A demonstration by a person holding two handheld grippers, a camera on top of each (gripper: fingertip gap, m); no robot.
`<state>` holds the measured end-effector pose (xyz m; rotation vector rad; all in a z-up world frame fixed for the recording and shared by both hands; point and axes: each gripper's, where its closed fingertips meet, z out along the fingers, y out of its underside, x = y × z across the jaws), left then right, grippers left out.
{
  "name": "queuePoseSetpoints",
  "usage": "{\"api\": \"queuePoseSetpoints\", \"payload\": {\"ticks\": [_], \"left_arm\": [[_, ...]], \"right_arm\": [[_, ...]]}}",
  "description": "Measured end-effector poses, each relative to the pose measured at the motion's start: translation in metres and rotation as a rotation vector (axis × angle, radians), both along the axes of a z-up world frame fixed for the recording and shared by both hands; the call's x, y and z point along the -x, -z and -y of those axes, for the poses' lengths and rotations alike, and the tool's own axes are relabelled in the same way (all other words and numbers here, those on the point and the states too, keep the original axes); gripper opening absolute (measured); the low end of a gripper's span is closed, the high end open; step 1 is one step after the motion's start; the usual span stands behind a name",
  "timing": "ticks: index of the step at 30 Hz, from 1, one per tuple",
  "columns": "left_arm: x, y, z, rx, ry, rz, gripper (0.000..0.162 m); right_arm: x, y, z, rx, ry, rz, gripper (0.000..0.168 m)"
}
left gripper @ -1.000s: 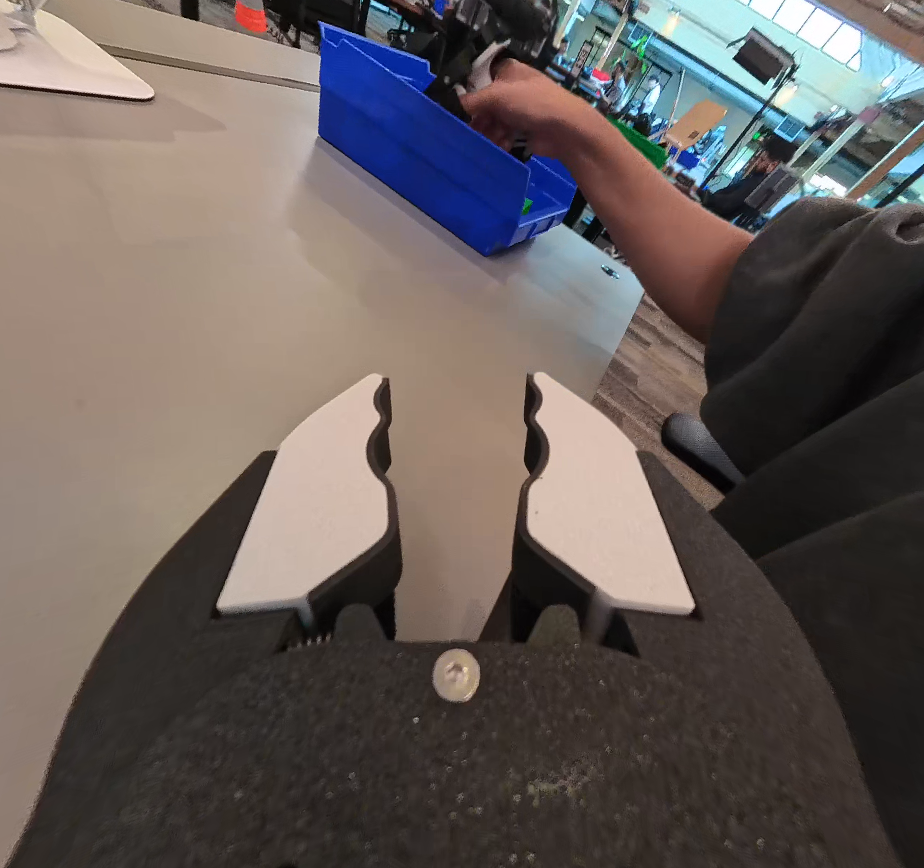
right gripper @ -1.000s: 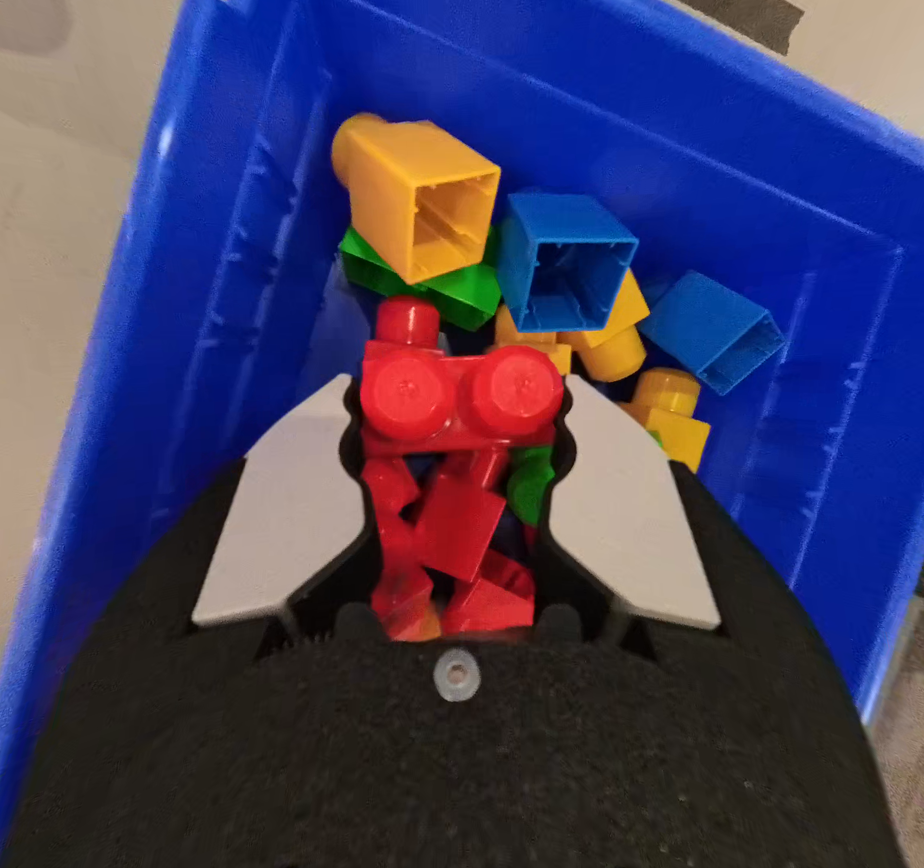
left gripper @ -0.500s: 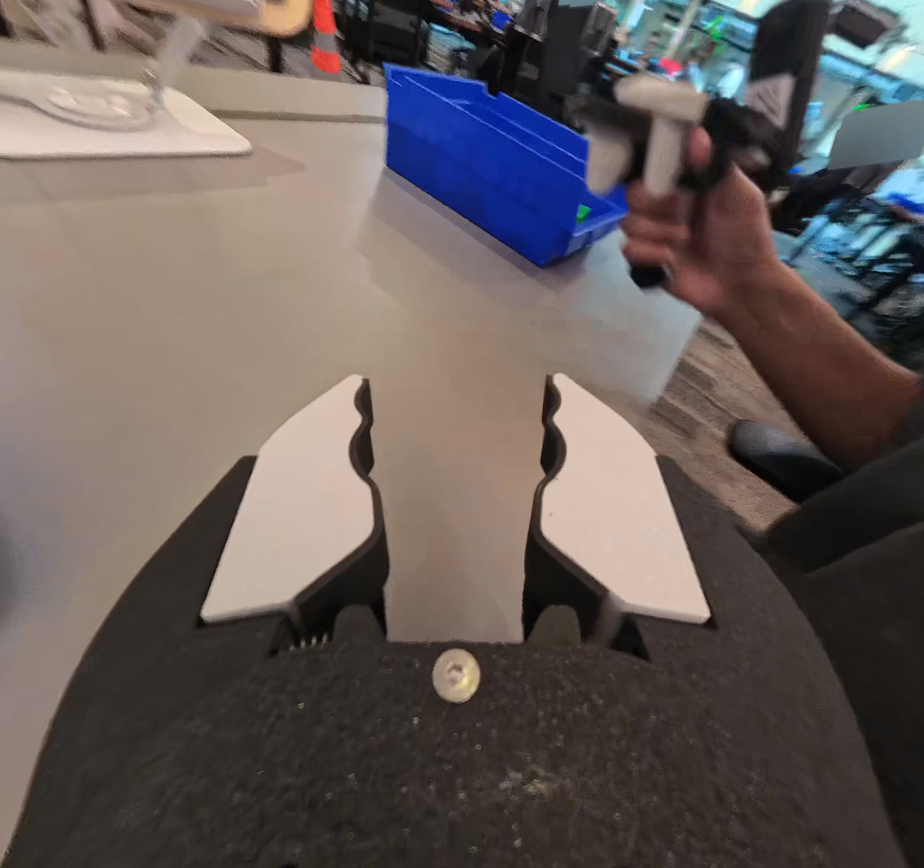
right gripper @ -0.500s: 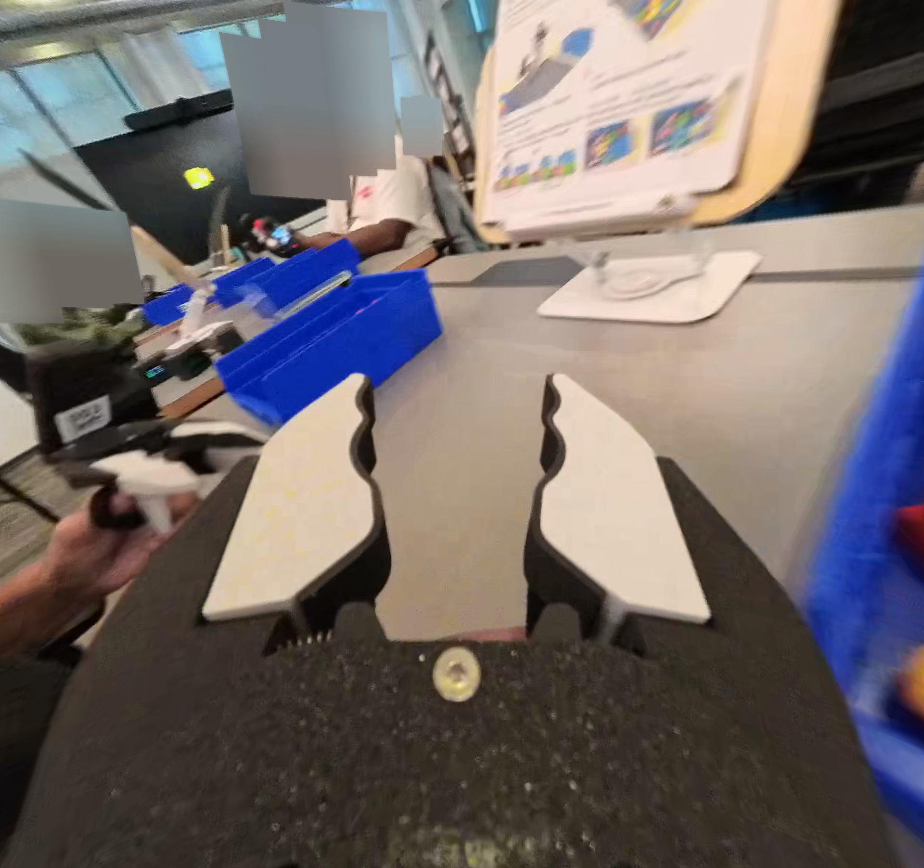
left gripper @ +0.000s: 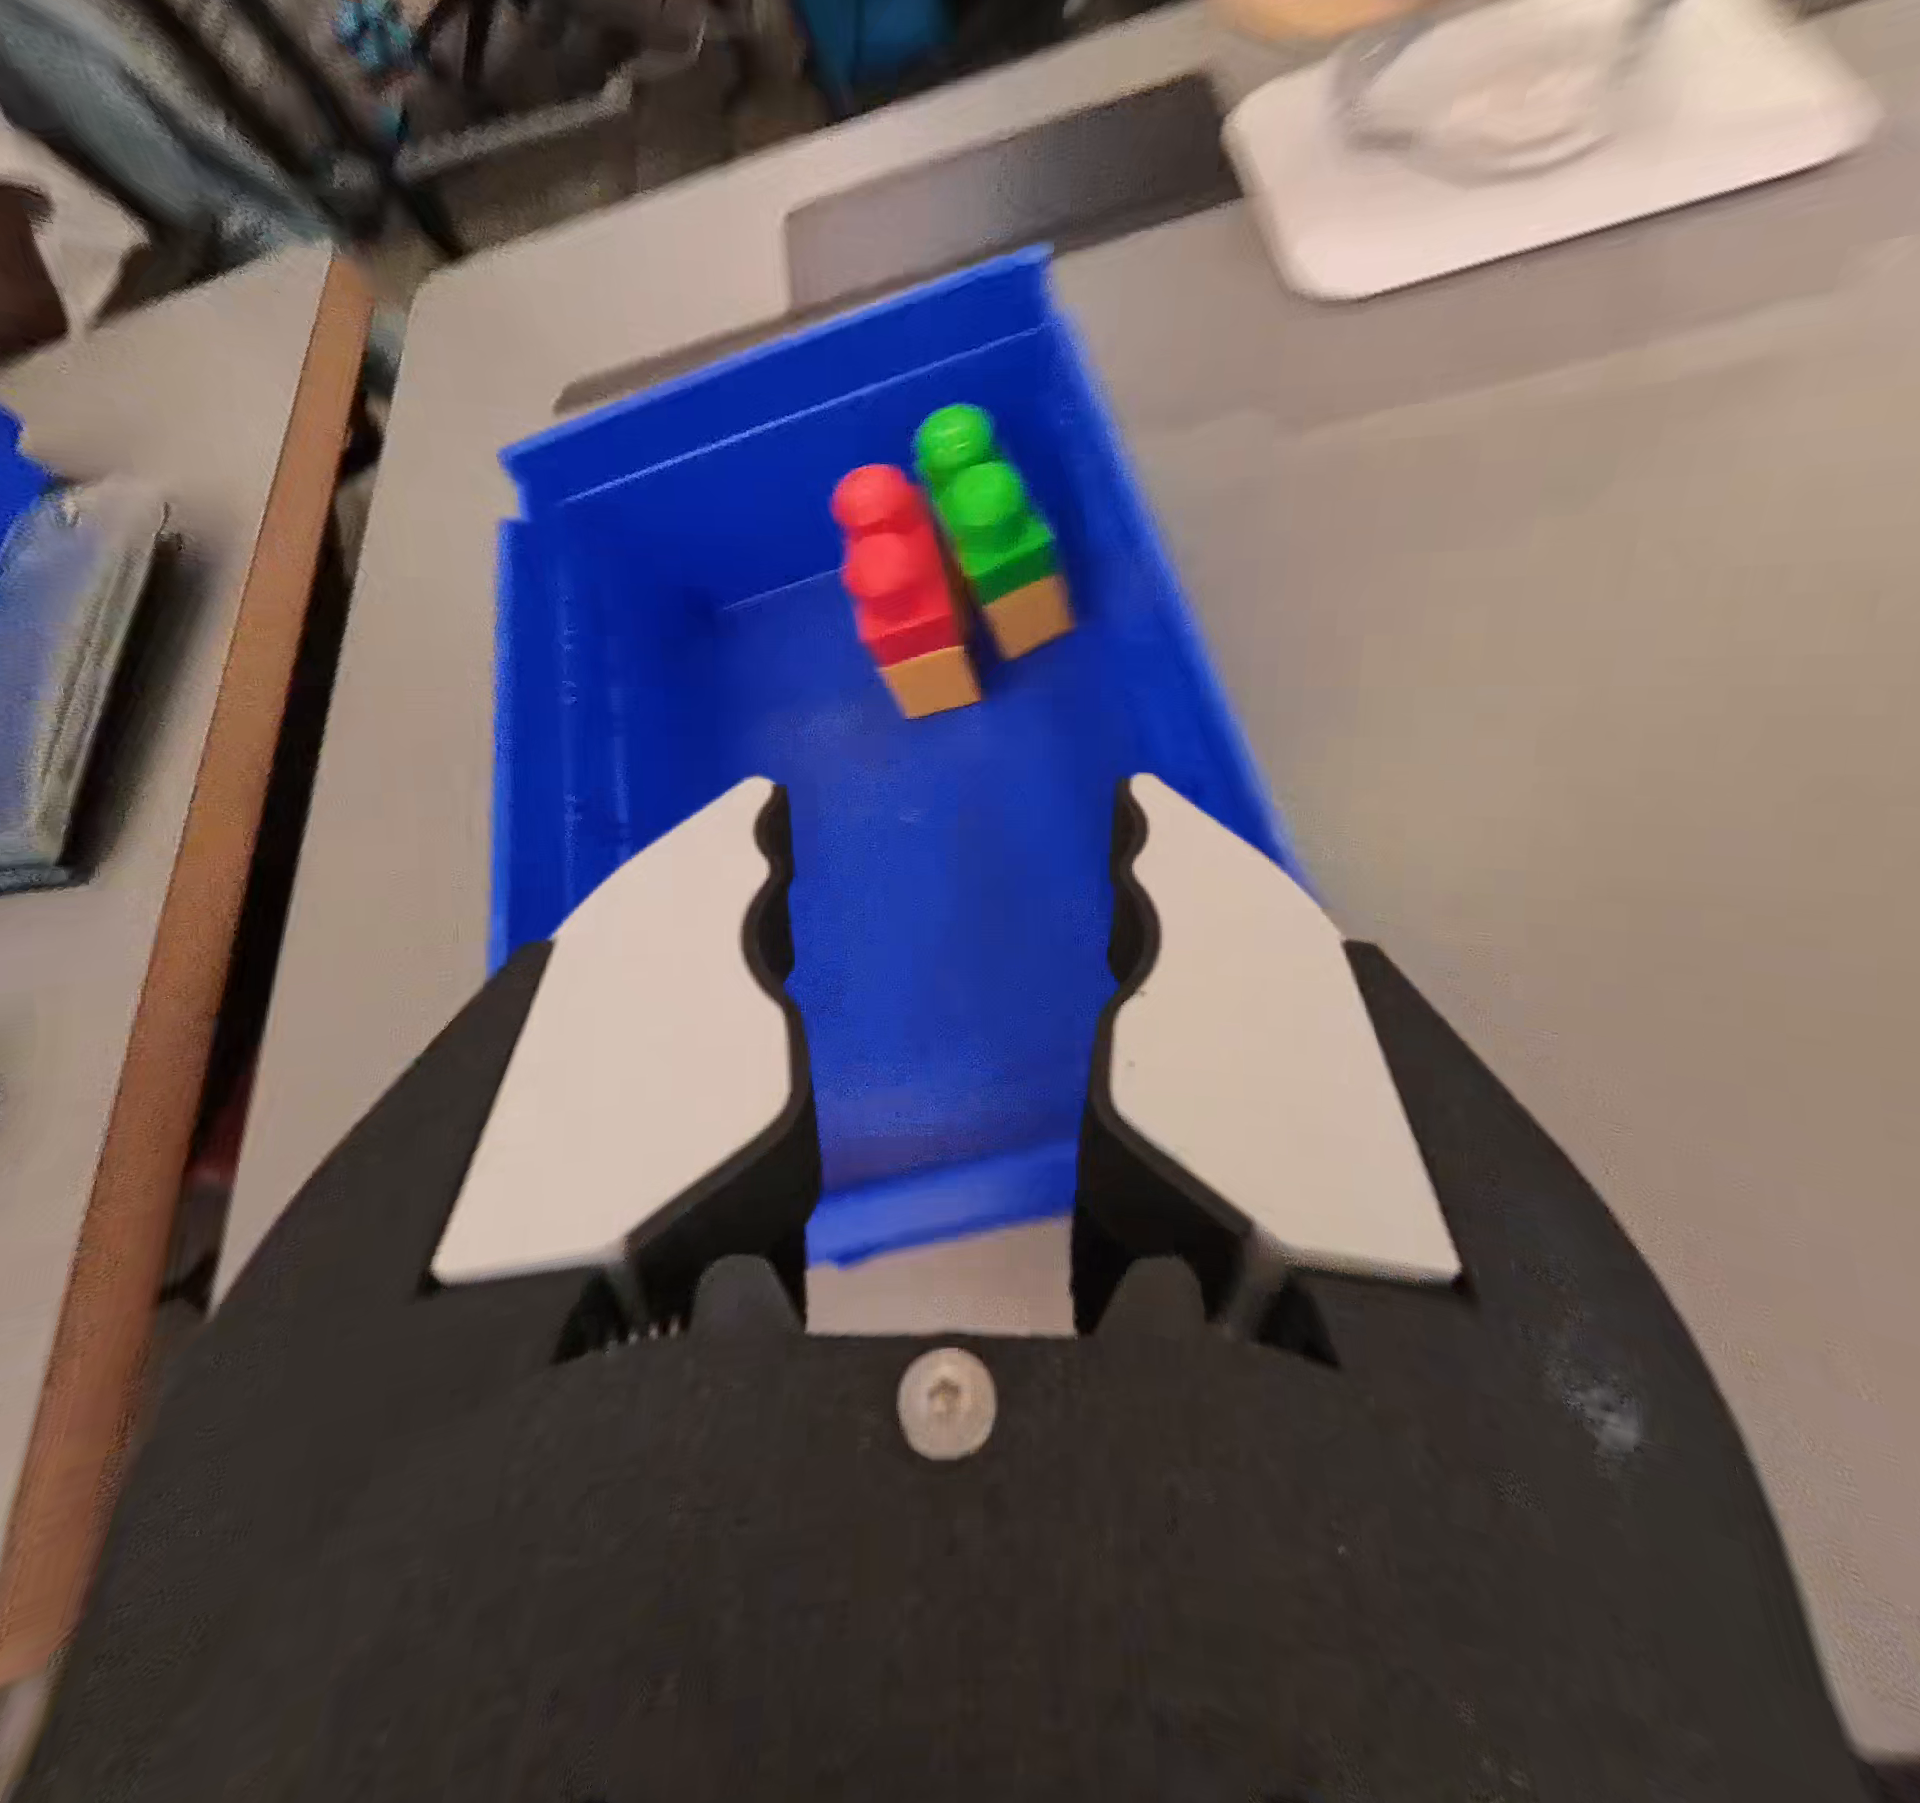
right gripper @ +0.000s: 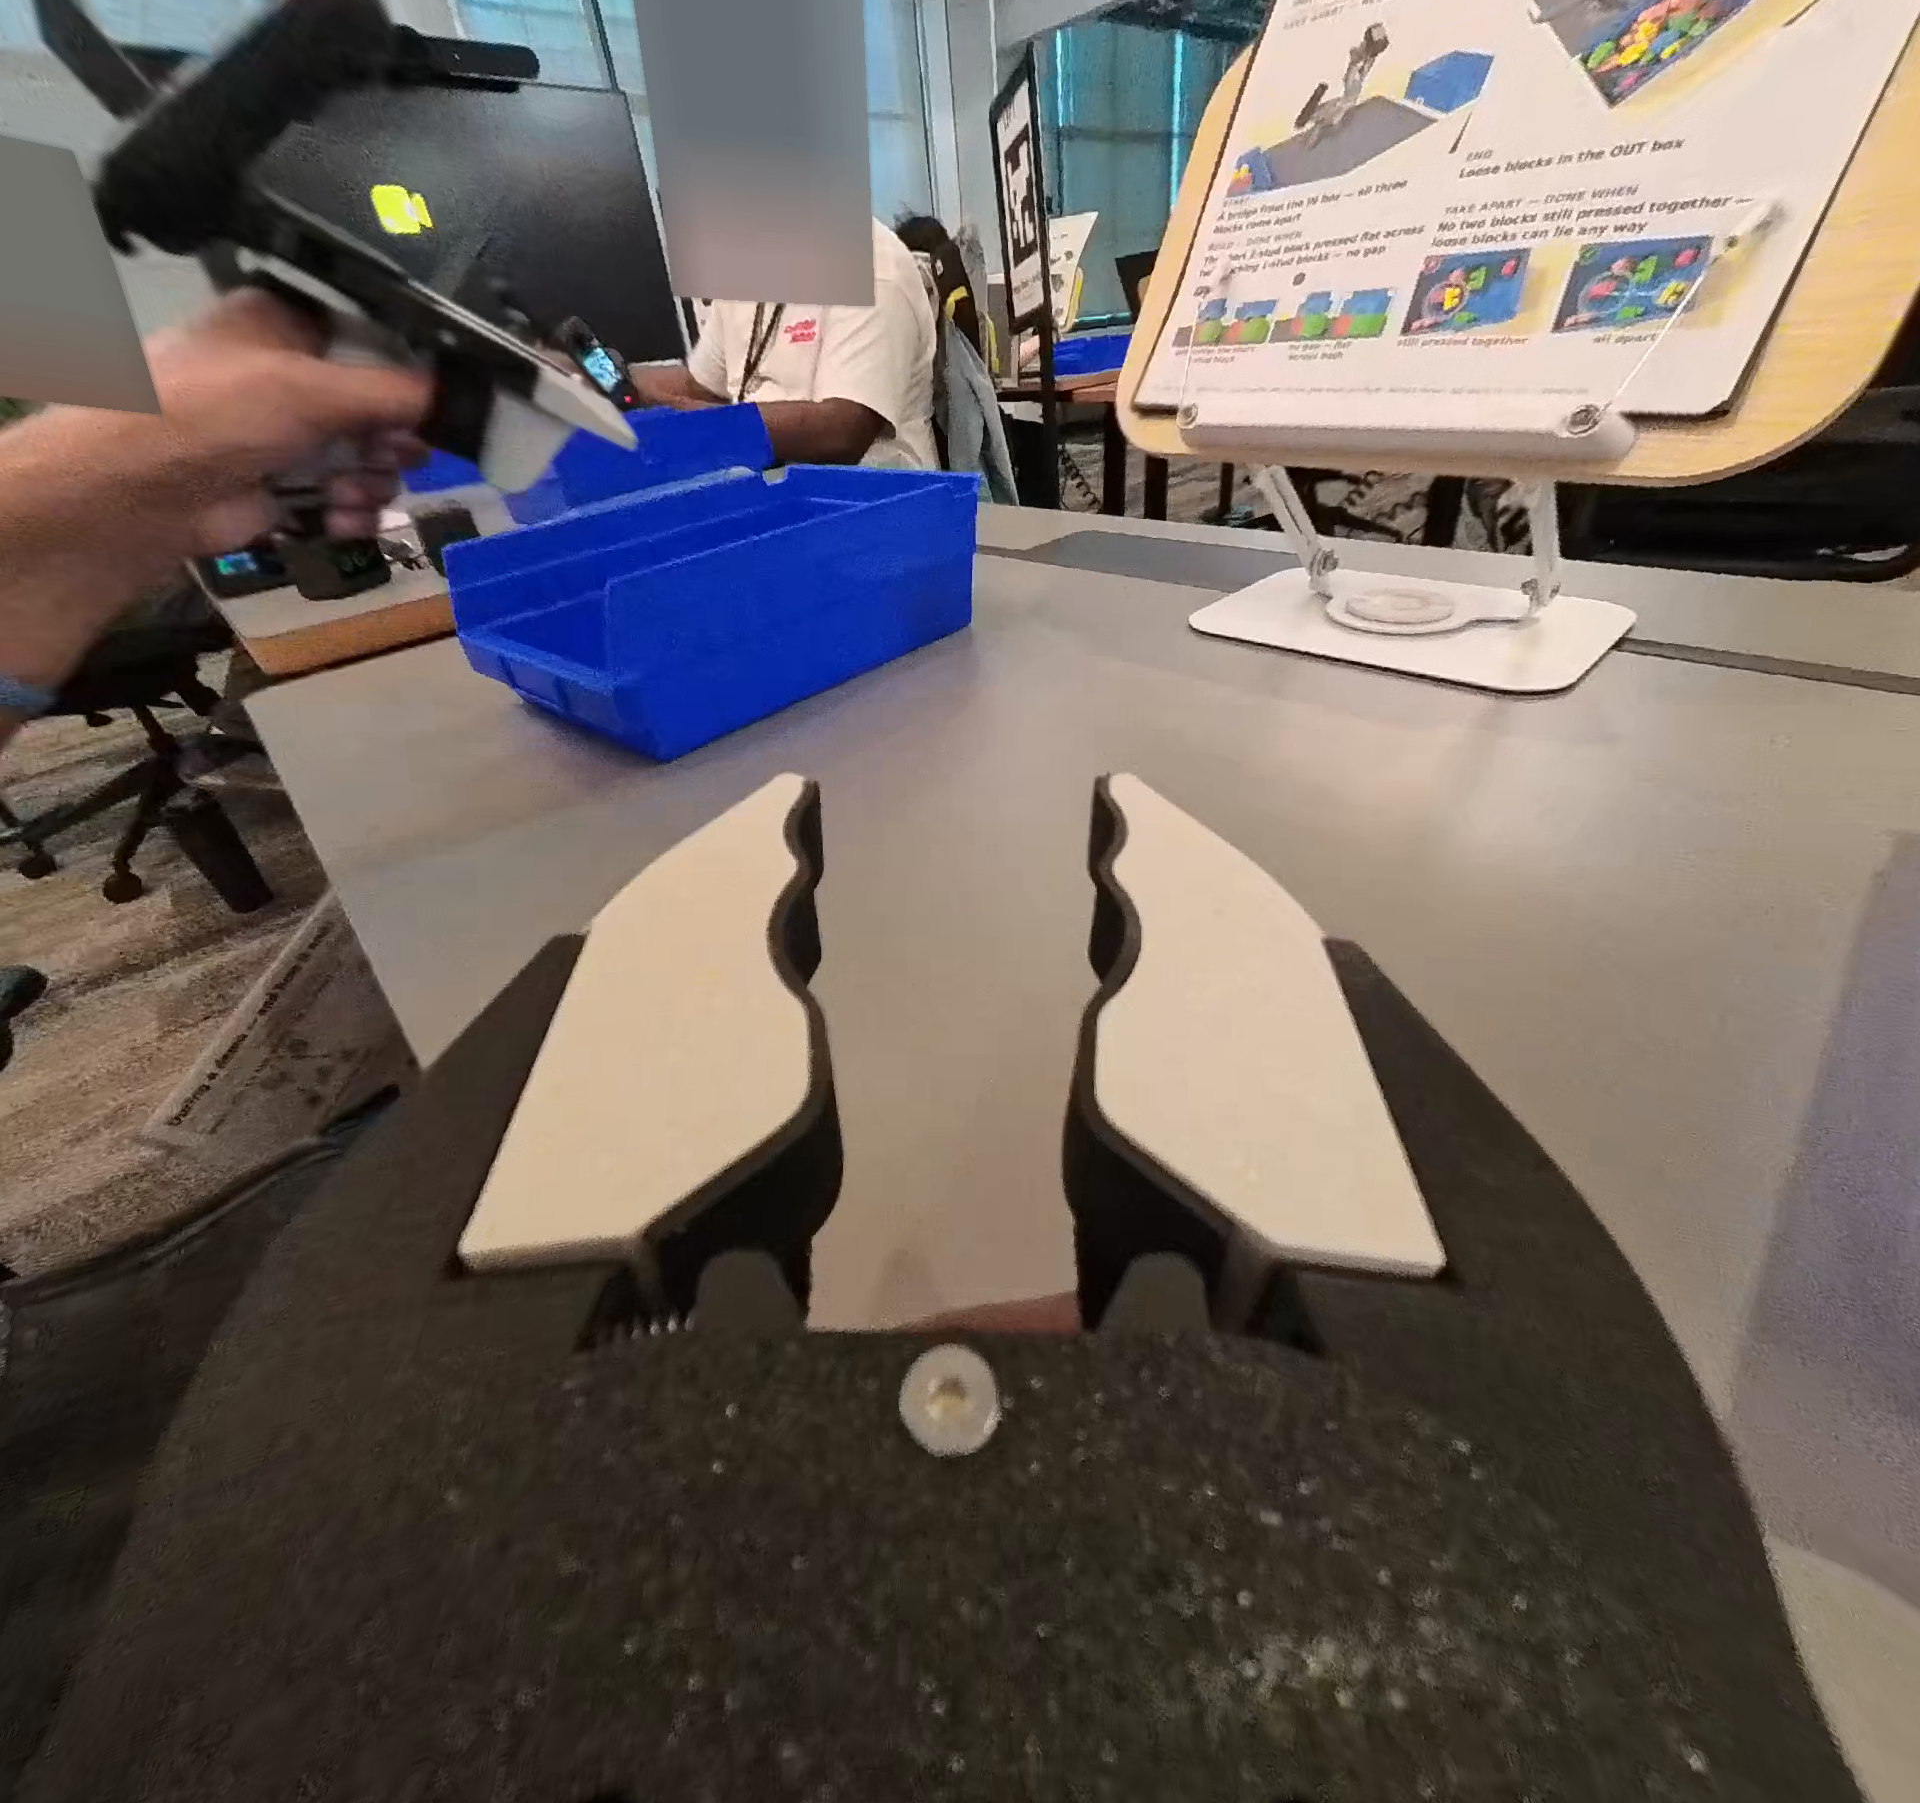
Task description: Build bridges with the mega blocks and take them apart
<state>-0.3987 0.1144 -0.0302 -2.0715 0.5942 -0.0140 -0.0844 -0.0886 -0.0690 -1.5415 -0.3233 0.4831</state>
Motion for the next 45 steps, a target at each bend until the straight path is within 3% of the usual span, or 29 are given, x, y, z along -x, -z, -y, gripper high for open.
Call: {"api": "queuePoseSetpoints", "payload": {"ticks": [2, 6, 9, 18, 22, 26, 31, 35, 41, 45], "left_arm": [[0.011, 0.017, -0.047, 0.125, -0.064, -0.009, 0.059], [-0.007, 0.076, -0.109, 0.428, -0.064, 0.159, 0.062], [0.000, 0.099, -0.138, 0.464, -0.129, 0.103, 0.060], [-0.008, 0.127, -0.170, 0.554, -0.112, -0.050, 0.037], [-0.014, 0.131, -0.171, 0.605, -0.064, -0.079, 0.037], [-0.001, 0.101, -0.155, 0.515, -0.027, -0.030, 0.036], [-0.002, 0.033, -0.100, 0.285, 0.175, 0.235, 0.036], [0.003, 0.019, -0.062, 0.210, 0.250, 0.306, 0.036], [-0.084, -0.039, 0.001, 0.179, 0.694, 0.699, 0.036], [-0.157, -0.065, 0.044, 0.192, 0.994, 0.885, 0.036]], "right_arm": [[-0.001, -0.002, 0.001, -0.004, -0.007, -0.019, 0.049], [0.000, -0.005, 0.004, -0.003, -0.028, -0.049, 0.049], [0.001, -0.008, 0.006, -0.006, -0.037, -0.044, 0.048], [0.007, -0.001, 0.004, 0.018, -0.051, -0.009, 0.047], [0.008, 0.000, 0.004, 0.023, -0.051, -0.002, 0.046], [0.006, -0.001, 0.004, 0.013, -0.038, 0.014, 0.044], [0.003, 0.002, 0.003, 0.025, -0.034, 0.000, 0.044], [0.004, 0.004, 0.000, 0.044, -0.044, -0.026, 0.044], [0.027, -0.009, -0.030, 0.123, -0.215, -0.108, 0.049], [0.055, -0.051, -0.061, 0.146, -0.478, -0.336, 0.058]]}}
